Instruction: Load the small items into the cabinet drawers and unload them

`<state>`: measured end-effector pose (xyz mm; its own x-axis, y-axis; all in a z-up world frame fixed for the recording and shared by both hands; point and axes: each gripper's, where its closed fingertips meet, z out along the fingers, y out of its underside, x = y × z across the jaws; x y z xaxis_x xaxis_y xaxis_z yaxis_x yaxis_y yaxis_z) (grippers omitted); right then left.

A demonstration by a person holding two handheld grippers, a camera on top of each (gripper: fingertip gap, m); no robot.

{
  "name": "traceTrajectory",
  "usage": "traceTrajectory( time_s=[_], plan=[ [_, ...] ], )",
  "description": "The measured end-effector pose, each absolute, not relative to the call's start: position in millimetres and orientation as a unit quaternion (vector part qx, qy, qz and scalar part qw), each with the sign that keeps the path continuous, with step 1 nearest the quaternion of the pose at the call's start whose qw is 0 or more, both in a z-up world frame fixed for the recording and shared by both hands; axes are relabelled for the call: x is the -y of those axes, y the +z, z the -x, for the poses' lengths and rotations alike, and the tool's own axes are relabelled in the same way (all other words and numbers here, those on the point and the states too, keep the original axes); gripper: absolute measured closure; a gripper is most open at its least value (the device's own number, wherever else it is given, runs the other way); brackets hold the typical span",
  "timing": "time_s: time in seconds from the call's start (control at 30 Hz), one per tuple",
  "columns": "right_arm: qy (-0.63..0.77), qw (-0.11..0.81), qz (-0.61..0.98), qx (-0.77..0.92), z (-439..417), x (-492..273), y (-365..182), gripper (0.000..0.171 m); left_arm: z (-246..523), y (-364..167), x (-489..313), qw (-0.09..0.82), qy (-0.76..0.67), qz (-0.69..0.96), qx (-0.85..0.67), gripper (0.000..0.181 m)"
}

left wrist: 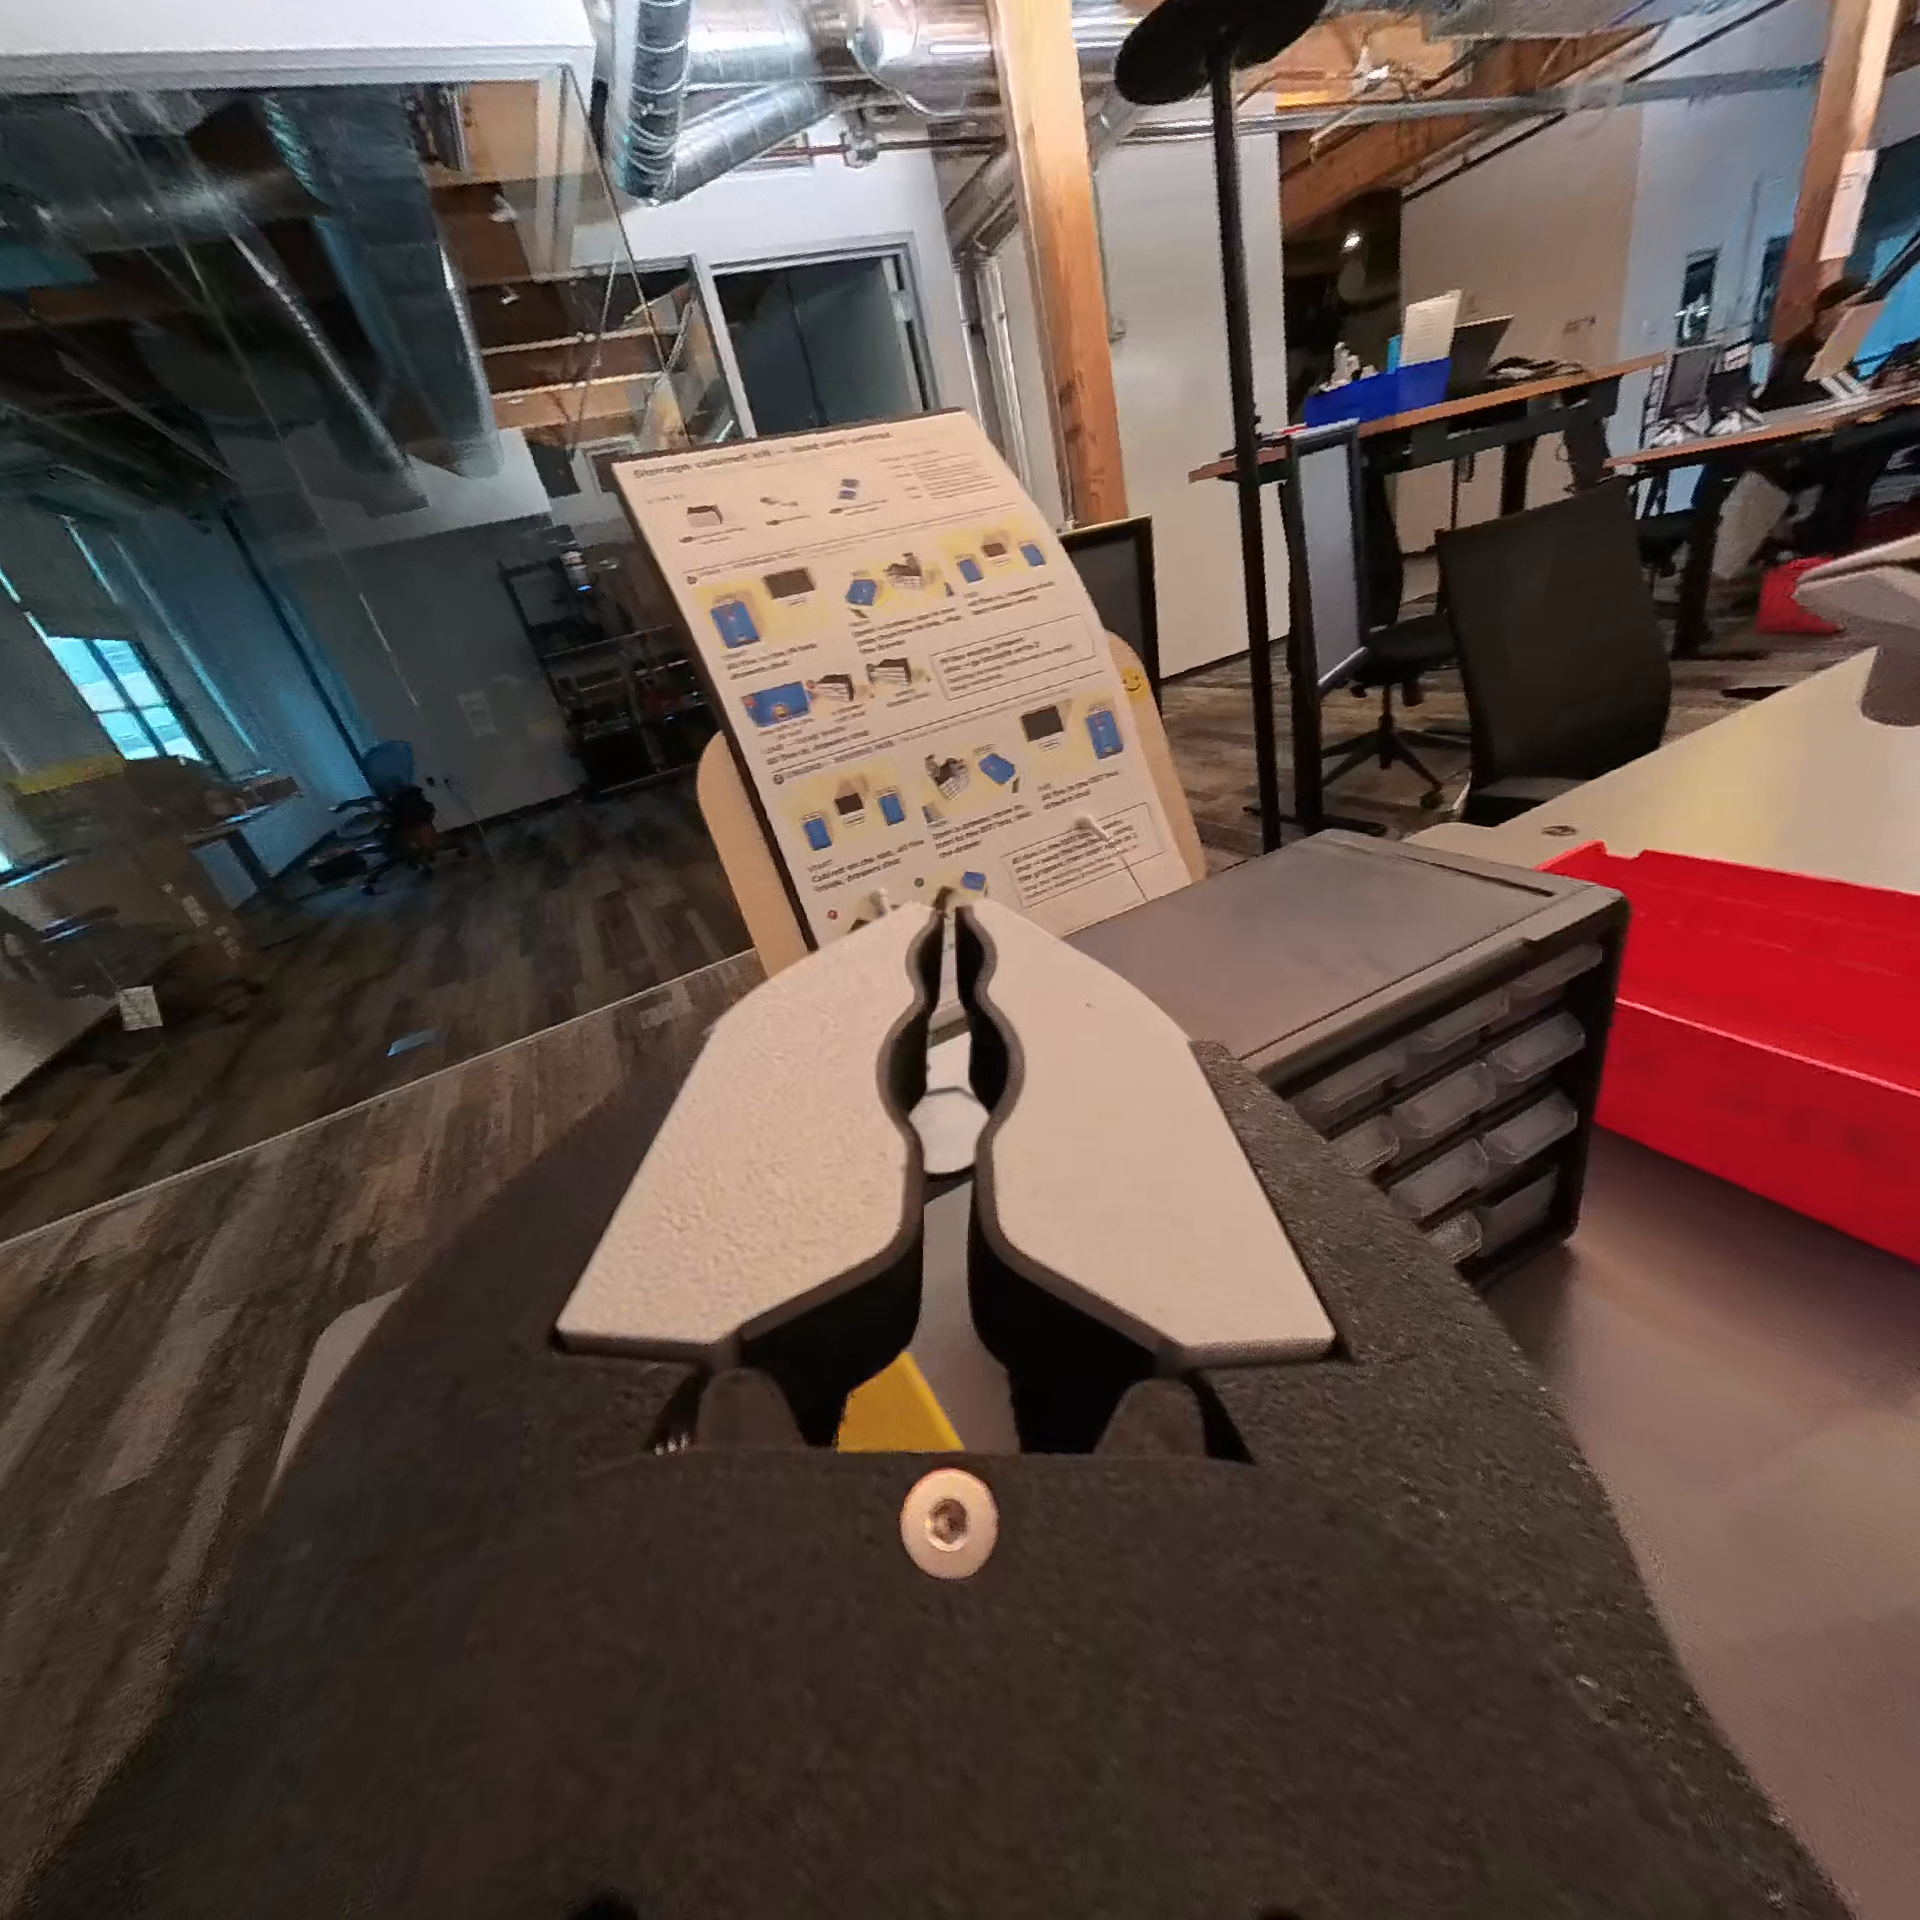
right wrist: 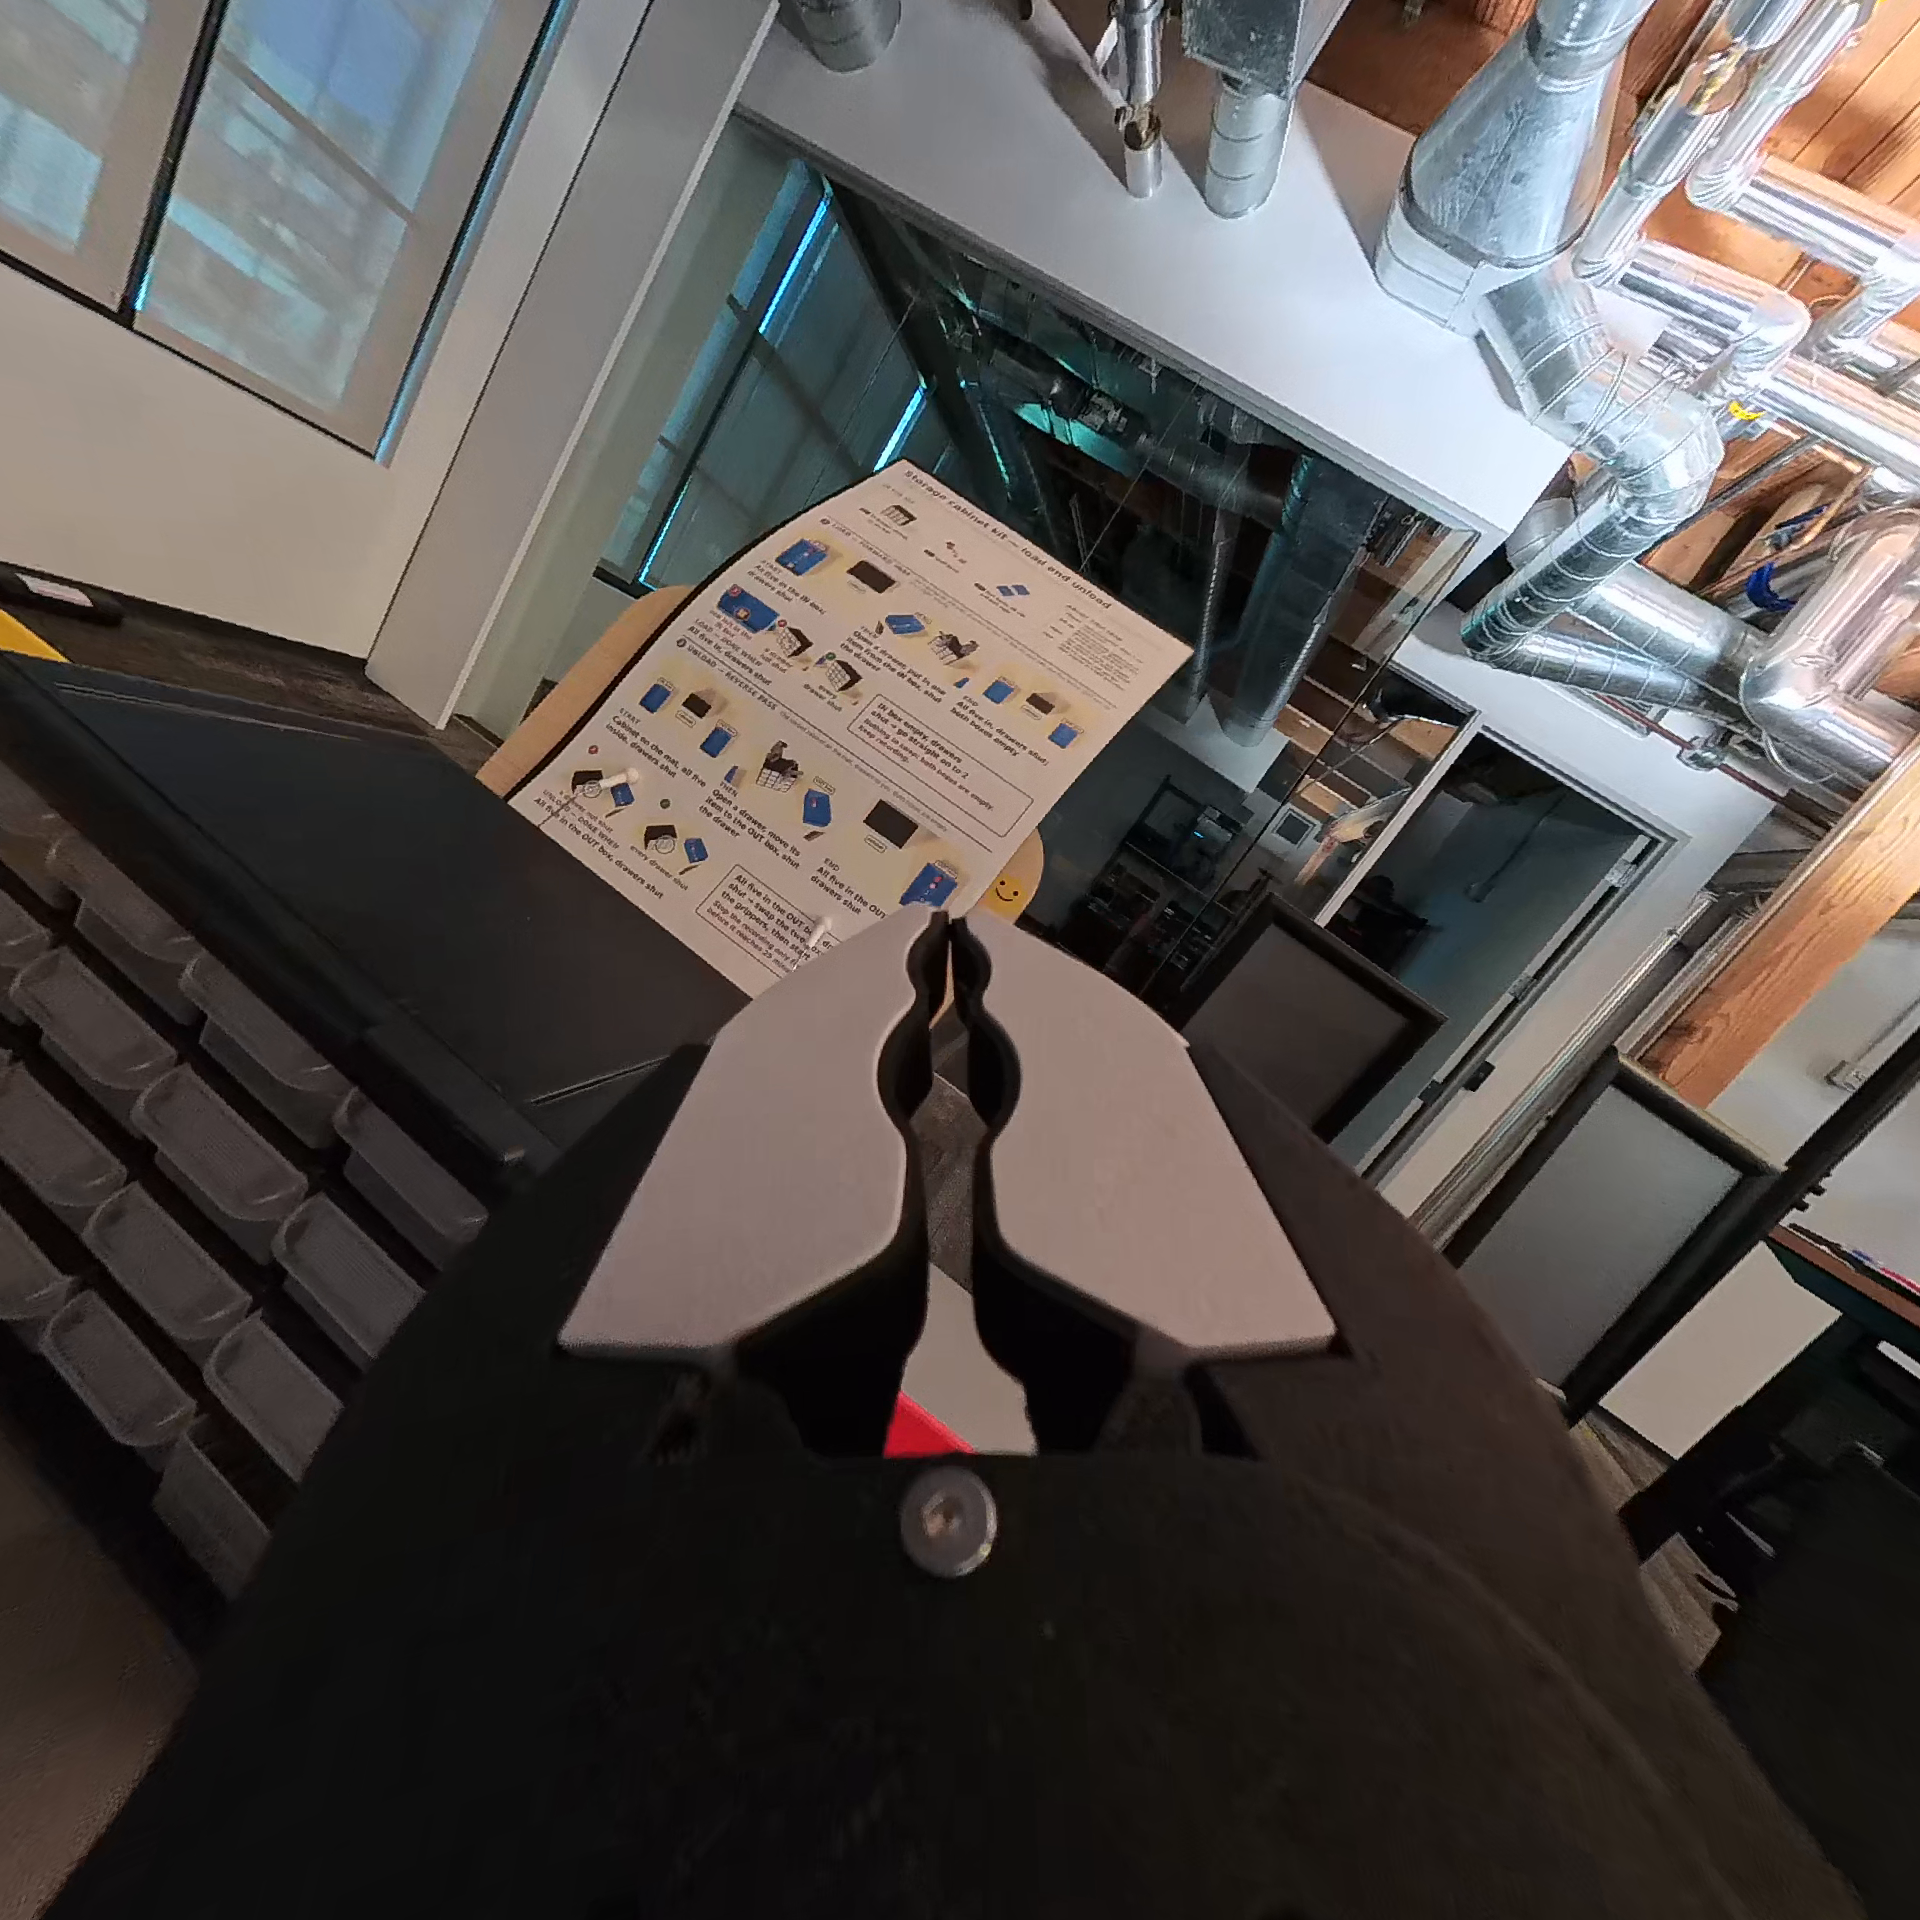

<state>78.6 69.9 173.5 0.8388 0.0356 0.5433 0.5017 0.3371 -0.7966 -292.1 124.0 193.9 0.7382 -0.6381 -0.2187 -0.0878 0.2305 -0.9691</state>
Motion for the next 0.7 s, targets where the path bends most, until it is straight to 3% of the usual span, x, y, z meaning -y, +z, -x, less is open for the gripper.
traceTrajectory(
  time_s=[0.7],
  plan=[
    [-0.098, 0.75, 0.565, 0.329, -15.6, -84.0, 175.4, 0.169, 293.1, 181.0, -135.3, 0.692, -0.222, 0.615, -0.307, 0.176]
  ],
)
